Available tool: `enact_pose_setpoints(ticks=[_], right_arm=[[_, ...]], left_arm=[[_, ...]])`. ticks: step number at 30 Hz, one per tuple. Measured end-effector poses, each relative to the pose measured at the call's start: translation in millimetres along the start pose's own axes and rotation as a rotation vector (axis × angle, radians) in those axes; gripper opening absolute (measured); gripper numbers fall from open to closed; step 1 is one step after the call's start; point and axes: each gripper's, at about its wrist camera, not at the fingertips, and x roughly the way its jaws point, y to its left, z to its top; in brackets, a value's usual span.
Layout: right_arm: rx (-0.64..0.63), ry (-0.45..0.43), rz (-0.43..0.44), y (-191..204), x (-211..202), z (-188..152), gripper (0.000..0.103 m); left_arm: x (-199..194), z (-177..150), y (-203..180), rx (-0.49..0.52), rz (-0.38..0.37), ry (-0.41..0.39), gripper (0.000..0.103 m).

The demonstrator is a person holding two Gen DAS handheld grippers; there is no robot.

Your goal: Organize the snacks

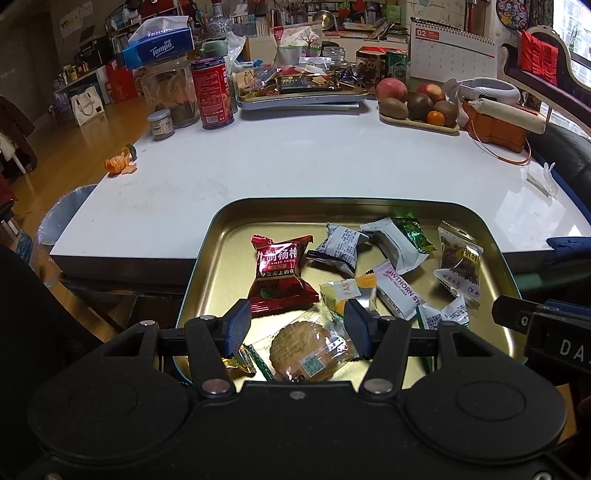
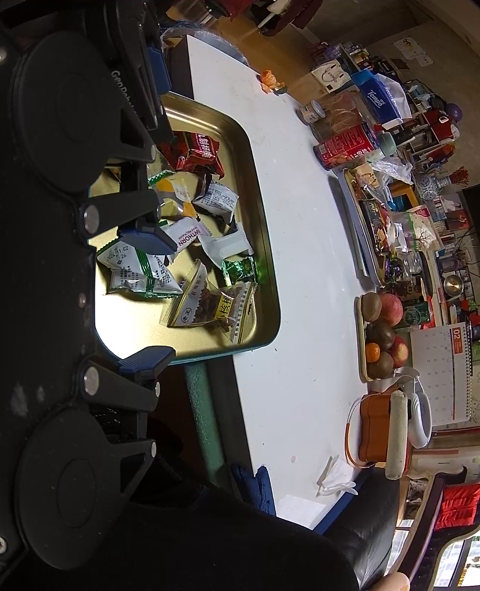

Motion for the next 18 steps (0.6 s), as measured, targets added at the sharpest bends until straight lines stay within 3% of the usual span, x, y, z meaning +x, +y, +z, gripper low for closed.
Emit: enact_pose_setpoints(ticks=[18], right_arm=[[0.004, 0.005, 0.006, -0.4, 0.9, -1.1, 0.058]], left_arm=[[1.5, -1.3, -3.2, 0.019, 0.005, 0.014, 0.061]])
